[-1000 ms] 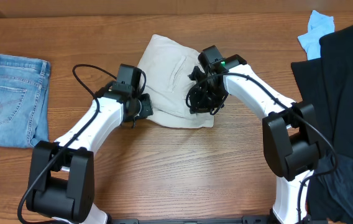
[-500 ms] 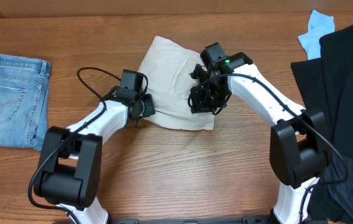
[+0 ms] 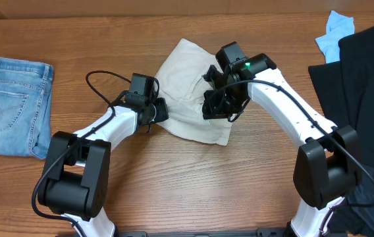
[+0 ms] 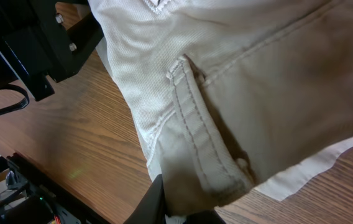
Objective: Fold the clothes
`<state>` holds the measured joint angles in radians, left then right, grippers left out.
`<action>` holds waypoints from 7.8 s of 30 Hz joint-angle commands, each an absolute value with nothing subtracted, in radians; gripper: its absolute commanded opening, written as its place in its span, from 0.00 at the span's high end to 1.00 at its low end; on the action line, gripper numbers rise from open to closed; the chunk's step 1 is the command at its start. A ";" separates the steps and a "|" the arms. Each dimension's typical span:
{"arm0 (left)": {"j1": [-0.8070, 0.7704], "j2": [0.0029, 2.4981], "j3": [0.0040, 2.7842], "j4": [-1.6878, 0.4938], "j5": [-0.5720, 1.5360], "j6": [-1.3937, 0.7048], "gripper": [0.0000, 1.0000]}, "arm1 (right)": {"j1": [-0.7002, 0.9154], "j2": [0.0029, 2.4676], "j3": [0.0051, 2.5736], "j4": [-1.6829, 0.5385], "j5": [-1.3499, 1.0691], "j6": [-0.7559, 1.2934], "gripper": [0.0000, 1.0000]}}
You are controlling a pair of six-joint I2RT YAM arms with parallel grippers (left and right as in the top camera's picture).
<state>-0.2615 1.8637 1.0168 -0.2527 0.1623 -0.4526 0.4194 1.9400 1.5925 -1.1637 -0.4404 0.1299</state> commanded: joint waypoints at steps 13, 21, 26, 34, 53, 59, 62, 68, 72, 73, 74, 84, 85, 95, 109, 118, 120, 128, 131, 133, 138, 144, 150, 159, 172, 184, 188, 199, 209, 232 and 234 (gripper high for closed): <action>-0.257 1.692 0.999 -0.402 0.178 -0.411 0.78 | 0.416 1.880 1.619 -1.169 -0.447 0.123 0.91; -0.291 1.733 0.995 -0.491 0.176 -0.403 0.86 | 0.416 1.880 1.619 -1.169 -0.447 0.123 0.92; -0.320 1.737 0.994 -0.469 0.133 -0.398 0.86 | 0.416 1.880 1.619 -1.169 -0.447 0.126 0.91; -0.328 1.748 0.983 -0.441 0.128 -0.399 0.86 | 0.416 1.880 1.619 -1.169 -0.447 0.127 0.91; -0.279 1.922 0.982 -0.313 0.128 -0.427 0.89 | 0.417 1.880 1.593 -1.423 -0.316 0.130 0.91; -0.277 1.897 0.992 -0.330 0.176 -0.426 0.87 | 0.420 1.880 1.569 -1.435 -0.318 0.129 0.79; -0.273 1.832 1.007 -0.374 0.176 -0.425 0.83 | 0.420 1.880 1.569 -1.441 -0.314 0.125 0.74; -0.273 1.586 1.010 -0.480 0.114 -0.426 0.73 | 0.419 1.880 1.569 -1.438 -0.297 0.103 0.68; -0.276 1.459 1.010 -0.444 0.115 -0.496 0.66 | 0.419 1.880 1.569 -1.417 -0.281 0.103 0.67; -0.278 1.454 1.010 -0.419 0.131 -0.509 0.64 | 0.419 1.880 1.569 -1.411 -0.281 0.103 0.67; -0.282 1.455 1.010 -0.387 0.149 -0.520 0.64 | 0.419 1.880 1.569 -1.407 -0.281 0.104 0.67; -0.334 1.734 1.010 -0.229 0.214 -0.465 0.66 | 0.408 1.880 1.569 -1.171 -0.072 0.287 0.65; -0.334 1.757 1.010 -0.228 0.219 -0.455 0.66 | 0.402 1.880 1.569 -1.150 -0.060 0.289 0.65; -0.329 1.877 1.010 -0.386 0.109 -0.400 0.65 | 0.241 1.889 1.569 -0.931 -0.039 0.152 0.59; -0.200 1.745 1.045 -0.694 0.316 -0.408 0.30 | 0.192 2.099 1.569 -0.702 -0.086 -0.061 0.53; -0.200 1.745 1.045 -0.805 0.377 -0.408 0.19 | 0.193 2.182 1.569 -0.631 -0.091 -0.061 0.53; -0.200 1.745 1.044 -0.808 0.343 -0.408 0.18 | 0.197 2.192 1.569 -0.639 -0.097 -0.061 0.53; -0.210 1.745 1.011 -0.701 0.235 -0.419 0.07 | 0.224 2.231 1.569 -0.807 -0.126 -0.061 0.50; -0.210 1.746 1.001 -0.632 0.233 -0.419 0.07 | 0.239 2.230 1.569 -0.871 -0.134 -0.060 0.50; -0.210 1.746 1.001 -0.573 0.216 -0.416 0.05 | 0.253 2.230 1.569 -0.928 -0.137 -0.060 0.50; -0.187 1.746 1.001 -0.368 0.097 -0.372 0.05 | 0.289 2.230 1.569 -1.054 -0.142 -0.049 0.50; -0.094 1.745 1.055 -0.269 0.273 -0.342 0.04 | 0.320 2.230 1.569 -1.139 -0.185 -0.049 0.49; 0.004 1.745 1.110 -0.479 0.275 -0.318 0.00 | 0.319 2.230 1.569 -1.134 -0.185 -0.049 0.48; -0.016 1.780 1.072 -0.448 0.324 -0.321 0.00 | 0.319 2.230 1.569 -1.131 -0.185 -0.049 0.48; -0.059 2.007 1.069 -0.186 0.559 -0.367 0.20 | 0.319 2.230 1.569 -1.131 -0.185 -0.049 0.48; 0.031 1.776 1.078 -0.206 0.549 -0.294 0.96 | 0.317 2.230 1.569 -1.128 -0.174 -0.049 0.48; 0.120 1.618 1.079 -0.287 0.456 -0.241 0.96 | 0.306 2.230 1.569 -1.129 -0.175 -0.048 0.48; 0.419 1.470 1.208 -0.522 0.279 -0.193 0.96 | 0.290 2.230 1.569 -1.135 -0.178 -0.049 0.48; 0.559 1.569 1.509 -0.680 0.114 -0.102 0.96 | 0.290 2.230 1.569 -1.139 -0.178 -0.049 0.48; 0.660 1.767 1.587 -0.463 -0.184 -0.068 0.00 | 0.290 2.230 1.569 -1.158 -0.178 -0.049 0.48; 0.662 1.767 1.605 -0.505 -0.258 -0.124 0.00 | 0.290 2.230 1.569 -1.158 -0.178 -0.049 0.48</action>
<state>0.6502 1.7699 1.5566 -0.4732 -0.1326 -0.0601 0.2943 2.1834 1.6035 -1.1530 -0.1791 -0.0525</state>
